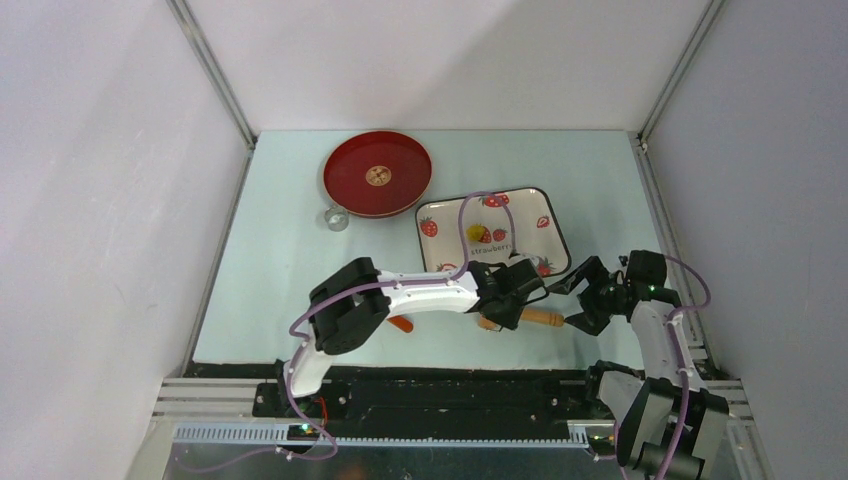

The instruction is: Roll out the dumpling wrappers from the dough

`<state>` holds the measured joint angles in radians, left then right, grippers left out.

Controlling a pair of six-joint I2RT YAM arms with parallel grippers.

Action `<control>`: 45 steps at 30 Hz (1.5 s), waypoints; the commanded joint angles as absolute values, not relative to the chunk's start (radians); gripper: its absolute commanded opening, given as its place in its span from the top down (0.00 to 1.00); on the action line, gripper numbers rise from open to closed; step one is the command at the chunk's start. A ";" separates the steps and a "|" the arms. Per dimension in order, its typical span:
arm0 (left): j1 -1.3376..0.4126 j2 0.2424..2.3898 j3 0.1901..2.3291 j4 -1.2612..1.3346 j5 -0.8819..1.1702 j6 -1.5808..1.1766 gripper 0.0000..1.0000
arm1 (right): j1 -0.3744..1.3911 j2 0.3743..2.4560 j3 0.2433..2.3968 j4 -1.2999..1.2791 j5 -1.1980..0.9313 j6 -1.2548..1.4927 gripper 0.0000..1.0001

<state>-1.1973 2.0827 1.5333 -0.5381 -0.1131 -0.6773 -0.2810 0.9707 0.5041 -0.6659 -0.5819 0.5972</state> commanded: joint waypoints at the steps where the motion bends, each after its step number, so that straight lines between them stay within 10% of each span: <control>1: -1.195 2.116 1.591 -0.592 -0.153 -0.712 0.68 | -0.299 0.950 0.560 -0.683 -0.632 0.575 0.08; 9: -1.196 2.111 1.606 -0.612 -0.155 -0.719 1.00 | -0.314 0.942 0.595 -0.706 -0.638 0.559 0.08; 34: -1.061 1.556 1.247 -0.618 -0.194 -0.795 1.00 | -0.299 0.866 0.701 -0.648 -0.888 0.487 0.01; 45: -0.964 1.241 0.891 -0.617 -0.191 -0.740 1.00 | 0.129 0.995 0.704 -0.417 -0.890 0.611 0.01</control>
